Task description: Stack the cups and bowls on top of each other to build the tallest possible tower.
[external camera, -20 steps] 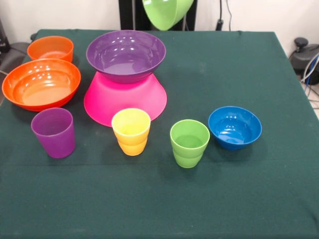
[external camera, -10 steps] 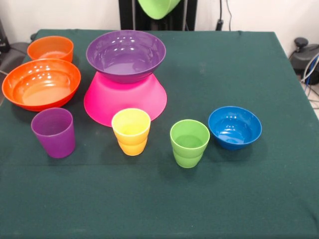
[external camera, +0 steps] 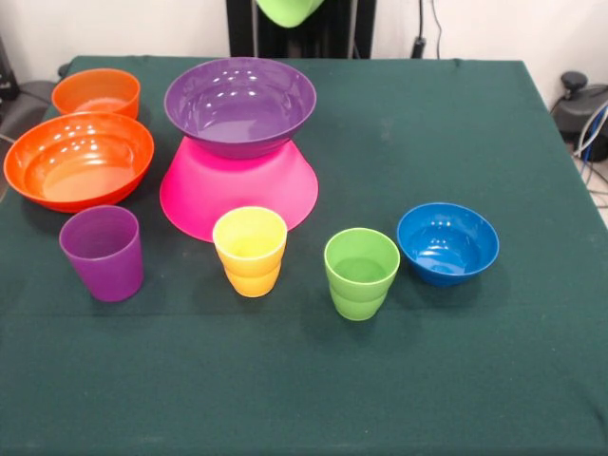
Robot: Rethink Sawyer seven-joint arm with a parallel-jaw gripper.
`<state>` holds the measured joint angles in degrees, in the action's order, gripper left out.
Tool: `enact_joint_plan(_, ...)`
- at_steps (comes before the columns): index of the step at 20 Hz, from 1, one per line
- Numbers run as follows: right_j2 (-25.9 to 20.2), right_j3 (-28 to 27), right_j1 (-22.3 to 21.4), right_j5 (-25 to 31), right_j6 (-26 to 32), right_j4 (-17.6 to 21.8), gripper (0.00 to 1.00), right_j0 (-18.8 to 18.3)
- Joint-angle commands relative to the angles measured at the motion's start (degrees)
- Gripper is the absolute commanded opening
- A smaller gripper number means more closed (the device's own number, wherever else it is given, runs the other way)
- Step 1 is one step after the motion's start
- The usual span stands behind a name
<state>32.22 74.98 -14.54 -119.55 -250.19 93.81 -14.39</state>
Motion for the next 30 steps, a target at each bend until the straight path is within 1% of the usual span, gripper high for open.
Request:
enact_joint_plan(1, 5.56, -8.94, 11.2, -5.42, -21.73, -6.83, 0.0, 2.64)
enact_joint_plan(3, 7.59, -9.57, 12.82, -6.95, -21.74, -8.25, 0.0, 3.07)
enact_joint_plan(4, 9.85, -10.13, 14.81, -9.2, -21.84, -9.52, 0.0, 3.42)
enact_joint_plan(5, 10.69, -10.34, 15.37, -9.77, -21.83, -10.2, 0.0, 3.56)
enact_joint_plan(6, 10.49, -10.67, 15.38, -9.68, -21.78, -10.59, 0.0, 3.44)
enact_joint_plan(7, 11.56, -10.89, 16.2, -10.66, -21.8, -11.34, 0.0, 3.65)
enact_joint_plan(11, 12.16, -11.54, 17.23, -10.29, -21.71, -13.12, 0.0, 3.88)
enact_joint_plan(16, 14.25, -12.02, 19.26, -11.84, -21.97, -15.58, 0.0, 4.55)
enact_joint_plan(17, 15.53, -11.93, 20.3, -13.27, -22.08, -16.15, 0.0, 4.87)
enact_joint_plan(18, 15.55, -12.12, 20.66, -13.14, -22.13, -16.47, 0.0, 5.07)
enact_joint_plan(19, 16.38, -12.1, 21.47, -14.3, -22.21, -16.91, 0.0, 5.33)
enact_joint_plan(21, 16.39, -12.13, 22.06, -14.7, -22.36, -17.52, 0.0, 5.68)
enact_joint_plan(22, 17.53, -12.0, 23.29, -16.36, -22.49, -17.99, 0.0, 6.06)
enact_joint_plan(23, 17.26, -12.02, 23.24, -16.14, -22.51, -18.15, 0.0, 6.13)
enact_joint_plan(27, 19.42, -11.29, 25.92, -19.53, -22.99, -19.68, 0.0, 6.94)
enact_joint_plan(30, 20.05, -11.28, 26.9, -20.44, -23.05, -20.32, 0.0, 6.72)
